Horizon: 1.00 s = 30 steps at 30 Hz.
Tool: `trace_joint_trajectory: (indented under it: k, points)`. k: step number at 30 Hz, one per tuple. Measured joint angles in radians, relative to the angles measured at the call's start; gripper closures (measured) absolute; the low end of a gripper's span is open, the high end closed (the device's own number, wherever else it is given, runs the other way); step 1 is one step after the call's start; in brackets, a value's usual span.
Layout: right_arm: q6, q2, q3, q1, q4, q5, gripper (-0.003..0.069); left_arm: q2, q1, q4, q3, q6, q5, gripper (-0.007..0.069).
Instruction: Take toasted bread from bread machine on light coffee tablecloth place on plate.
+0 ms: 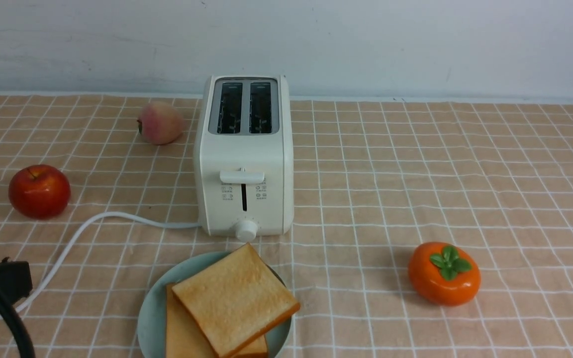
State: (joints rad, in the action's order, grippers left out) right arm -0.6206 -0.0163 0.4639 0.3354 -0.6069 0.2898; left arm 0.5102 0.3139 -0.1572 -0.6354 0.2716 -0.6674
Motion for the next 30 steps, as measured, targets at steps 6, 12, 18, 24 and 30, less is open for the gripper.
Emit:
trace_joint_trajectory:
  k: [6, 12, 18, 24, 30]
  points:
    - [0.000, 0.000, 0.000, 0.000, 0.000, -0.003, 0.0653, 0.000, 0.000, 0.000, 0.000, 0.000, -0.001, 0.0624]
    - [0.000, 0.000, 0.000, 0.000, 0.000, -0.004, 0.0649, -0.044, 0.000, 0.034, 0.070, -0.018, 0.117, 0.0622]
    - [0.000, 0.000, 0.000, 0.000, 0.000, -0.004, 0.0642, -0.245, -0.034, 0.092, 0.350, -0.027, 0.426, 0.0618]
    - [0.000, 0.000, 0.000, 0.000, 0.000, -0.004, 0.0638, -0.436, -0.152, 0.098, 0.628, -0.026, 0.569, 0.0611]
    - [0.000, 0.000, 0.000, 0.000, 0.000, -0.008, 0.0636, -0.521, -0.183, 0.110, 0.662, -0.026, 0.379, 0.0607]
